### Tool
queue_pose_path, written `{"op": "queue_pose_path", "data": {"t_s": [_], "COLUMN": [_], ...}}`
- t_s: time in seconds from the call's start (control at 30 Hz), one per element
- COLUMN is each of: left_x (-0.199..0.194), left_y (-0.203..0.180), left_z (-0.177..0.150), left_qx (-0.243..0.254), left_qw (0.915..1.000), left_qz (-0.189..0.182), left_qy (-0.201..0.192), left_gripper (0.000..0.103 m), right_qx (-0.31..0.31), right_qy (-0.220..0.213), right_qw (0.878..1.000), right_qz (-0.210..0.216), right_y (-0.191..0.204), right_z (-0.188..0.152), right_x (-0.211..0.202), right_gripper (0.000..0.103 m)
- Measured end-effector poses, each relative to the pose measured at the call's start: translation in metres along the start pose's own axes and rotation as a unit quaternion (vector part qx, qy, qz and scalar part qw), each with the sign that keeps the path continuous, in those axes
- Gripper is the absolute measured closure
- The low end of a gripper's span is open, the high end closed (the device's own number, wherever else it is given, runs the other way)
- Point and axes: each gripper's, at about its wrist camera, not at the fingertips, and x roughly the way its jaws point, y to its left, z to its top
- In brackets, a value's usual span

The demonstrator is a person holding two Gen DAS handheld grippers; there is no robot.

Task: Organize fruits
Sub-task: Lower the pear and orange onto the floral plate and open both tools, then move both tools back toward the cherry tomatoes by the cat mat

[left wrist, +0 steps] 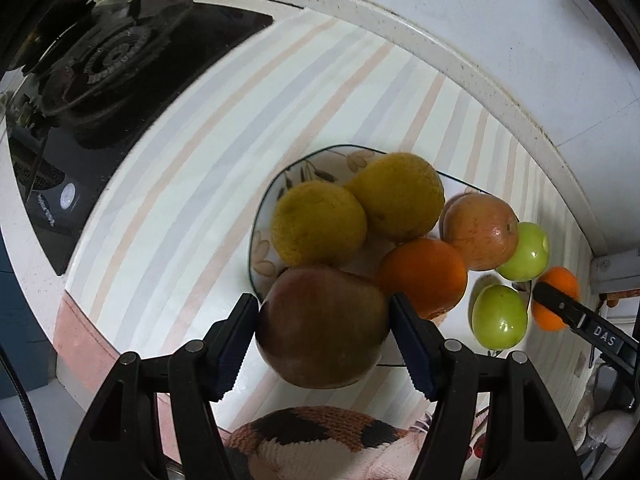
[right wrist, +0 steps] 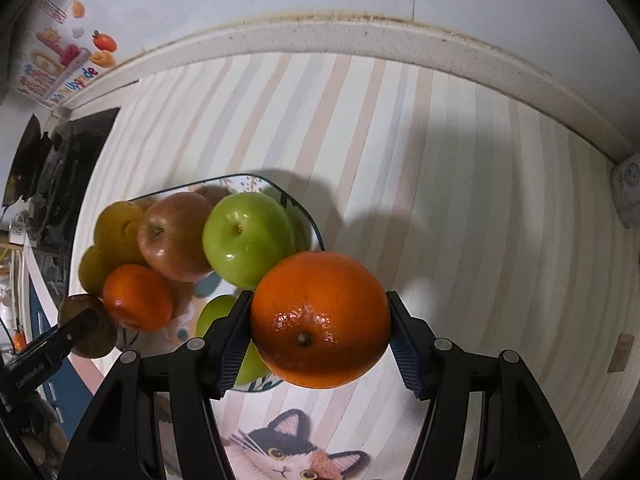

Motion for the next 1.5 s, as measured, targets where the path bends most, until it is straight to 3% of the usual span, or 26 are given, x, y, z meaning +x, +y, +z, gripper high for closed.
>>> {"op": "queue_pose_path", "data": {"t_s": [0.37, 0.6, 0.73, 0.77, 0.83, 0.9, 0.97, 1.23, 1.5], "left_x": [0.015, 0.012, 0.007, 0.004, 0.000, -0.006, -0.013, -0.038, -0.075], "left_y": [-0.006, -0.003, -0.001, -0.002, -0.003, -0.003, -0.005, -0.013, -0.032], "left_z": [-0.002, -0.005, -0.006, -0.007, -0.008, -0.010, -0.012, -0.028, -0.061], "left_qx": [0.008, -0.014, -0.018, -0.015, -0.012, -0.012, -0.003, 0.011, 0.018], "left_qw": [0.9999, 0.9996, 0.9997, 0.9998, 0.9999, 0.9999, 0.9996, 0.9983, 0.9945], "left_qz": [0.003, -0.004, -0.004, 0.000, 0.004, 0.008, 0.025, 0.046, 0.074], "left_qy": [0.014, 0.024, 0.018, 0.014, 0.009, 0.002, -0.009, -0.033, -0.072], "left_gripper": [0.038, 0.038, 0.038, 0.038, 0.034, 0.017, 0.013, 0.012, 0.012], "right_qx": [-0.006, 0.029, 0.030, 0.030, 0.028, 0.023, 0.018, -0.042, -0.088], "right_qy": [0.002, 0.024, 0.023, 0.024, 0.024, 0.019, 0.012, -0.038, -0.070], "right_qw": [1.000, 0.998, 0.997, 0.997, 0.998, 0.998, 0.999, 0.998, 0.993], "right_qz": [0.007, 0.057, 0.062, 0.062, 0.060, 0.047, 0.036, -0.023, -0.029], "right_y": [0.017, -0.001, -0.004, -0.004, -0.005, -0.003, -0.003, 0.019, 0.025], "right_z": [0.004, 0.001, -0.002, -0.003, -0.006, -0.007, -0.012, -0.039, -0.079], "right_x": [0.007, 0.017, 0.016, 0.015, 0.012, 0.008, 0.000, -0.049, -0.105], "right_gripper": [0.037, 0.035, 0.028, 0.021, 0.012, 0.011, 0.011, 0.009, 0.009]}}
